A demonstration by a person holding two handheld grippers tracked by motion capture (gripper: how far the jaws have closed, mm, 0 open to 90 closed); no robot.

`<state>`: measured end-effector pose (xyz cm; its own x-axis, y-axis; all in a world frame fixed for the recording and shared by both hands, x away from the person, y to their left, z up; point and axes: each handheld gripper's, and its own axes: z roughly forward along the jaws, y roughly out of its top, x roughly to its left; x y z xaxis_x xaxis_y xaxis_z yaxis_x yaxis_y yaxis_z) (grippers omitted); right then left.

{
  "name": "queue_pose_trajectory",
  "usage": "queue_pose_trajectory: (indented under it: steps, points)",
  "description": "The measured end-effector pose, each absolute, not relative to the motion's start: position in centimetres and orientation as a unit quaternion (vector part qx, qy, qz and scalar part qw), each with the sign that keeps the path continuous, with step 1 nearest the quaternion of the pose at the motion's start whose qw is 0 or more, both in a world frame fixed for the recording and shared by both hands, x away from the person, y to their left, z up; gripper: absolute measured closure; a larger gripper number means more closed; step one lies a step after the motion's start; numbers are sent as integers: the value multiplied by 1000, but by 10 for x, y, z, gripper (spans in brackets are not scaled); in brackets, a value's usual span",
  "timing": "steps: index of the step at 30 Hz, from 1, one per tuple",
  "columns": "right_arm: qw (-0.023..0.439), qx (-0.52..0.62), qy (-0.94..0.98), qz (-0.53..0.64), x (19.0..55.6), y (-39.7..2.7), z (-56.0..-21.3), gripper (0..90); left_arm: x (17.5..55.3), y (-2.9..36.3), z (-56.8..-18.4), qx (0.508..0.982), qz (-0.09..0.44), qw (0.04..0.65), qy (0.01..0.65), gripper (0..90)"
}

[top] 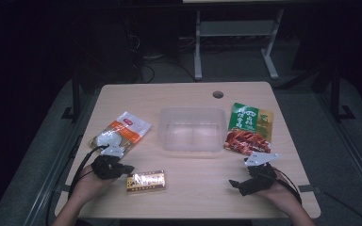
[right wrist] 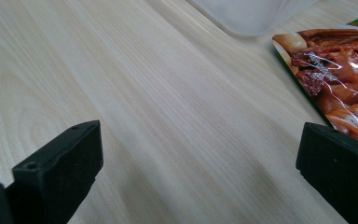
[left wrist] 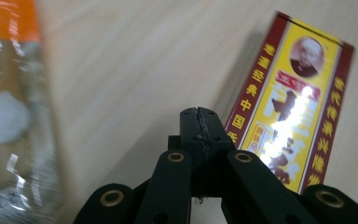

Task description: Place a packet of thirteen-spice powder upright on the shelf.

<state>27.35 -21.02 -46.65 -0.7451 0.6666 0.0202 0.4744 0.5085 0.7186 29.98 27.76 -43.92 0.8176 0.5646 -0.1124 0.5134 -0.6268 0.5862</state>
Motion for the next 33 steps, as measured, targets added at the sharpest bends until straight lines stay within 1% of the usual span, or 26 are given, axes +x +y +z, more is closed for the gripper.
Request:
queue_pose_trajectory:
  steps: [6,8,11,15,17,22,23,24,25,30,33]
  points:
    - [130,333,859,367,274,-210,-467,3,284,270,-441,907,23,311,283,897]
    - [130,333,859,365,274,-209,-467,3,278,260,-441,909,10,316,272,897]
    - [129,334,860,364,274,-208,-467,3,276,250,-440,917,15,310,252,897]
    - [130,332,861,364,274,-209,-467,3,275,254,-436,905,16,329,268,891]
    - [129,333,860,364,274,-209,-467,3,273,256,-432,899,17,344,270,821]
    - [129,332,862,362,274,-209,-467,3,264,254,-429,889,26,365,275,560]
    - [129,332,861,363,274,-209,-467,3,261,252,-429,888,24,366,276,560]
    - [129,332,861,363,274,-208,-467,3,259,251,-429,888,23,366,276,513]
    - [129,332,861,363,274,-208,-467,3,255,248,-430,888,23,366,276,442]
    - [128,332,861,363,274,-208,-467,3,246,240,-434,892,30,357,274,286]
    - [128,331,862,362,274,-208,-467,3,245,236,-438,898,37,343,272,241]
